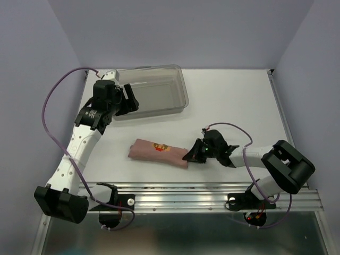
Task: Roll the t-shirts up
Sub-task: Pick up the T-shirt from the center of the board.
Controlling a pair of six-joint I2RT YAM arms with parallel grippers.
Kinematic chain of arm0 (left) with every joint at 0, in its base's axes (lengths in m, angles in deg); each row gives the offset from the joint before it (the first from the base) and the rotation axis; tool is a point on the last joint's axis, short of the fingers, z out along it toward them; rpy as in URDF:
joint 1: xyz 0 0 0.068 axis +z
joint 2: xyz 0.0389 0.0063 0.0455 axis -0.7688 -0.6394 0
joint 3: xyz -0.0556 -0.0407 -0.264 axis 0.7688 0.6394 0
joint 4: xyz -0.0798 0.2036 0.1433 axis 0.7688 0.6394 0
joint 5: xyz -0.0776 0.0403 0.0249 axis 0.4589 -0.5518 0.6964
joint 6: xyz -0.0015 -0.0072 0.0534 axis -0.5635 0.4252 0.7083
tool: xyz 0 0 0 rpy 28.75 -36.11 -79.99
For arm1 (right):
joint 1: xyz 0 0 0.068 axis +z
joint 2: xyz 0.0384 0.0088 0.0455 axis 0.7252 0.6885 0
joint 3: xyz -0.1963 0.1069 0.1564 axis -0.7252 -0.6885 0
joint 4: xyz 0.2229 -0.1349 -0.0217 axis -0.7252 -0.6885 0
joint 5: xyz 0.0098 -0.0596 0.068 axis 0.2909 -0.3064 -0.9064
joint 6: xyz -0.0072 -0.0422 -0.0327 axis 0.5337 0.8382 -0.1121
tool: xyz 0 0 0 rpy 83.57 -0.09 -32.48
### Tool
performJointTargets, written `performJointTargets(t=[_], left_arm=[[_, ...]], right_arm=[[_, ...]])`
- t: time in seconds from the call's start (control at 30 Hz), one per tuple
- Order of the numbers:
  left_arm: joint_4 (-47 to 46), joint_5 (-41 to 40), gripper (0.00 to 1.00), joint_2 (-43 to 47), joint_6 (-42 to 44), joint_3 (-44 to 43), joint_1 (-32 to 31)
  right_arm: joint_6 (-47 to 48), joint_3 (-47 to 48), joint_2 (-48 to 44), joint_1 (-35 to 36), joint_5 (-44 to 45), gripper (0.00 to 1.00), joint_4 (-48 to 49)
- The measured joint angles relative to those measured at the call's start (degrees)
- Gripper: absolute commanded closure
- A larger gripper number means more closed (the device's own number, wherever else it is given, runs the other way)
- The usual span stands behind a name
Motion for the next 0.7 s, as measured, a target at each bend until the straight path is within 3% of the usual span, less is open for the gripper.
performJointTargets(t=[0.33, 0.7], left_arm=[[-0.7, 6.1, 0.18, 4.9, -4.9, 24.1, -1.7], [-10.3, 8.8, 0.17, 9.3, -17.5, 39.0, -5.1]], right_arm=[[10.2, 2.5, -0.3, -8.5, -2.9, 0.99, -5.2], [23.4, 8.5, 0.9, -11.2, -4.5, 0.99, -15.0]])
